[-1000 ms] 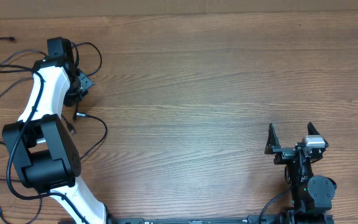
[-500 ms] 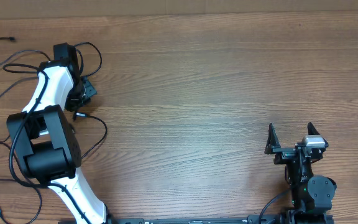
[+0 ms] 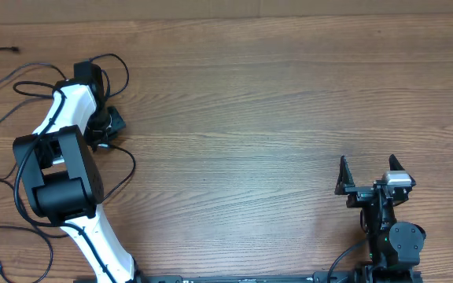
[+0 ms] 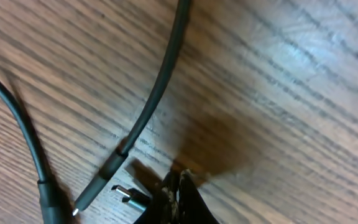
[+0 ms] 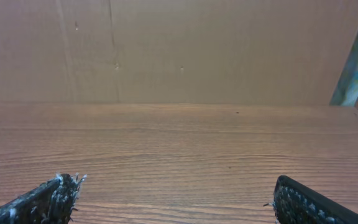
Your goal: Untangle cables
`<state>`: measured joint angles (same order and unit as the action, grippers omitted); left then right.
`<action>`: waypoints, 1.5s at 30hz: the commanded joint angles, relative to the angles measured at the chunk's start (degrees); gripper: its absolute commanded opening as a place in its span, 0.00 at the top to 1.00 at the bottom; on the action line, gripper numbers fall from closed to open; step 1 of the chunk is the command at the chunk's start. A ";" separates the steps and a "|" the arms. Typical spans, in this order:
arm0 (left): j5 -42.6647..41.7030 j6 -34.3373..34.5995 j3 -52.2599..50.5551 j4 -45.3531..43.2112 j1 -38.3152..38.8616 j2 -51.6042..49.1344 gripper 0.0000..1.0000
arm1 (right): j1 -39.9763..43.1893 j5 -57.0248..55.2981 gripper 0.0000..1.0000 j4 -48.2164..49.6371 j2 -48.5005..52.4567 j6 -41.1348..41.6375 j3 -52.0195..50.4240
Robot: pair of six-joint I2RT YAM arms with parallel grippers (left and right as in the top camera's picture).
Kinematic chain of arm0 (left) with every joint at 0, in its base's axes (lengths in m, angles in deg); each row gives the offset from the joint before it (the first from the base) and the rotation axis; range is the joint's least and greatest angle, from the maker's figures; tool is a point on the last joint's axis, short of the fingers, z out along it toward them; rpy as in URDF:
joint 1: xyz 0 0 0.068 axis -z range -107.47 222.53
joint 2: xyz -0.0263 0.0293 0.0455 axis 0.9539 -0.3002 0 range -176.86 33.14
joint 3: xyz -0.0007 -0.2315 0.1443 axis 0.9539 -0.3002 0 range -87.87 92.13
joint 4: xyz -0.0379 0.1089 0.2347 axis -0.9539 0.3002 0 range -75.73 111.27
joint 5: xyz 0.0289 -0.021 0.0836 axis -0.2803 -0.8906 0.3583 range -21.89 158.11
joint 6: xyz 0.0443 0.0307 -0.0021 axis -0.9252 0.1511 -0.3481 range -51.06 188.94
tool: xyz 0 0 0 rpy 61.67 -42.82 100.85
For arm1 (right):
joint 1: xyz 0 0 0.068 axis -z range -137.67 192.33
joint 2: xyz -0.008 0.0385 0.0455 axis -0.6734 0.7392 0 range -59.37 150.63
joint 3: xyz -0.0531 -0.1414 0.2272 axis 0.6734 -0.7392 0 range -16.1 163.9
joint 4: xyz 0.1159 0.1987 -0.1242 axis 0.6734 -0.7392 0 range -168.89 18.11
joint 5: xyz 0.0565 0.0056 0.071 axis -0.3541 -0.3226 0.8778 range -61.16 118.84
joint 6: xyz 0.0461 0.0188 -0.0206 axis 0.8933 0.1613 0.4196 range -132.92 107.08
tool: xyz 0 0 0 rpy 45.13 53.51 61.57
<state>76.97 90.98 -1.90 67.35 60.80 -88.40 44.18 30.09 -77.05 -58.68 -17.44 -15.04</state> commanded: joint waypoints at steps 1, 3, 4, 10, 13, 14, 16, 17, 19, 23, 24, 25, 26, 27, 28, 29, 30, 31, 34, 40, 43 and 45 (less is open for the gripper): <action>0.33 -1.31 0.33 1.81 0.07 -0.72 0.96 | 0.04 0.09 0.00 0.35 -0.52 0.17 -0.59; 0.61 -1.33 0.33 3.91 0.07 -0.72 0.96 | 0.04 0.09 0.00 0.35 -0.52 0.17 -0.59; 0.79 -1.33 0.33 5.18 0.07 -0.72 0.96 | 0.04 0.09 0.00 0.35 -0.52 0.17 -0.59; 0.50 -0.79 0.33 13.57 0.07 -0.72 0.96 | 0.04 0.09 0.00 0.35 -0.52 0.17 -0.59; 0.52 -0.15 0.28 17.55 0.07 -0.72 0.96 | 0.04 0.09 0.00 0.35 -0.52 0.17 -0.59; 0.52 -0.15 0.26 18.67 0.07 -0.72 0.96 | 0.04 0.09 0.00 0.35 -0.52 0.17 -0.59; 0.48 -0.13 0.15 20.24 0.07 -0.72 0.96 | 0.04 0.09 0.00 0.35 -0.52 0.17 -0.59; 0.52 -0.15 0.02 20.63 0.07 -0.72 0.95 | 0.04 0.09 0.00 0.35 -0.52 0.17 -0.59; 0.28 -0.13 -0.48 21.53 0.07 -0.72 0.96 | 0.04 0.09 0.00 0.35 -0.52 0.17 -0.59; -0.57 0.31 -2.47 21.88 0.07 -0.72 0.96 | 0.04 0.09 0.00 0.35 -0.52 0.17 -0.59; -0.57 0.50 -2.71 21.84 0.09 -0.70 0.96 | 0.04 0.09 0.00 0.35 -0.52 0.17 -0.59; -0.57 0.46 -2.73 21.92 0.09 -0.70 0.96 | 0.04 0.09 0.00 0.35 -0.52 0.17 -0.59; -0.55 0.44 -2.73 21.94 0.13 -0.55 0.96 | 0.04 0.09 0.00 0.35 -0.52 0.17 -0.59; -0.55 0.44 -2.62 21.99 0.13 -0.28 0.96 | 0.04 0.09 0.00 0.35 -0.52 0.17 -0.59; -0.55 0.44 -2.49 22.14 0.13 0.13 0.96 | 0.04 0.09 0.00 0.35 -0.52 0.17 -0.59; -0.57 0.46 -2.32 22.40 0.11 0.83 0.96 | 0.04 0.09 0.00 0.35 -0.52 0.17 -0.59; -0.57 0.44 -2.08 22.75 0.13 1.62 0.96 | 0.04 0.09 0.00 0.35 -0.52 0.17 -0.59; -0.57 0.46 -1.68 23.23 0.13 2.80 0.96 | 0.04 0.09 0.00 0.35 -0.52 0.17 -0.59; -2.16 0.39 -1.01 24.11 0.13 8.33 0.96 | 0.04 0.09 0.00 0.35 -0.52 0.17 -0.59; -10.73 -0.90 -1.01 24.65 0.17 23.87 0.96 | 0.04 0.09 0.00 0.35 -0.52 0.17 -0.59; -11.65 -0.81 -1.01 24.41 0.17 31.69 0.95 | 0.04 0.09 0.00 0.35 -0.52 0.17 -0.59; -10.23 -0.09 -1.01 23.56 0.15 36.26 0.96 | 0.04 0.09 0.00 0.35 -0.52 0.17 -0.59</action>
<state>68.23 90.98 -3.71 91.37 60.80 -57.01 44.18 30.09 -77.05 -58.68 -17.44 -15.04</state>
